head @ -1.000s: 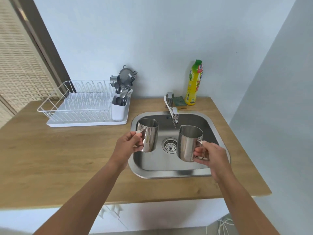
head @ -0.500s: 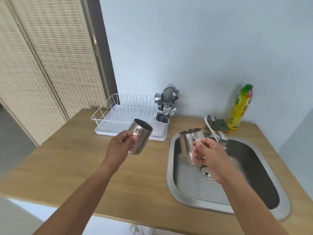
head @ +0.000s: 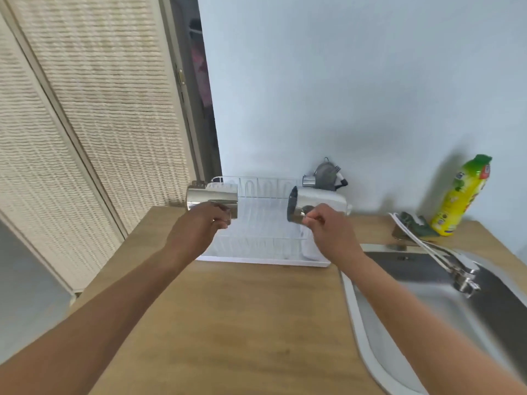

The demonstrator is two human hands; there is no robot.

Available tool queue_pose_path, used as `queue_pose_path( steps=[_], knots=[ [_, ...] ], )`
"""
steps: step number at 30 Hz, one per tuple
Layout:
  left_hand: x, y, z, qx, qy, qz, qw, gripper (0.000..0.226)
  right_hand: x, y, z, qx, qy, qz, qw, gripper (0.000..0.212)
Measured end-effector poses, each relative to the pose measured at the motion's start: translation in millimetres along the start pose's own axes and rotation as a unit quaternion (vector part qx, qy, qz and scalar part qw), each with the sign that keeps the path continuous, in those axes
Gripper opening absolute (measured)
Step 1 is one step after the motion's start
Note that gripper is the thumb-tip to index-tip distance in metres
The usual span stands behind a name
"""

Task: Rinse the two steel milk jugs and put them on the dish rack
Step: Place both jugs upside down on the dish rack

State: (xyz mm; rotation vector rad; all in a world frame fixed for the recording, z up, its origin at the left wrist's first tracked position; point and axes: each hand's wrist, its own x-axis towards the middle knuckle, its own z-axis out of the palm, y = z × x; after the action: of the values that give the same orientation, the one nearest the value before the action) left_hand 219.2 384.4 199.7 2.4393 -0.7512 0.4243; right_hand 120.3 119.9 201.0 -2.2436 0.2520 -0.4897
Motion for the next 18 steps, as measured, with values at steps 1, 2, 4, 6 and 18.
queue_pose_path(
  steps=[1, 2, 4, 6, 18],
  knots=[
    [9, -9, 1, 0.037, -0.022, 0.042, 0.998, 0.012, 9, 0, 11, -0.047, -0.010, -0.008, 0.999, 0.015],
    [18, -19, 3, 0.078, -0.043, 0.086, 0.992, 0.014, 17, 0, 21, -0.110, -0.021, -0.018, 0.994, 0.016],
    [35, -32, 12, 0.171, -0.072, 0.160, 0.970, 0.023, 31, 2, 36, -0.264, -0.036, -0.068, 0.961, 0.012],
    [48, -37, 19, 0.262, -0.100, 0.212, 0.936, 0.029, 43, 3, 48, -0.368, -0.062, -0.121, 0.920, 0.015],
    [92, -37, 63, 0.499, -0.252, 0.296, 0.774, 0.024, 94, 25, 94, -0.619, -0.168, -0.292, 0.709, 0.024]
  ],
)
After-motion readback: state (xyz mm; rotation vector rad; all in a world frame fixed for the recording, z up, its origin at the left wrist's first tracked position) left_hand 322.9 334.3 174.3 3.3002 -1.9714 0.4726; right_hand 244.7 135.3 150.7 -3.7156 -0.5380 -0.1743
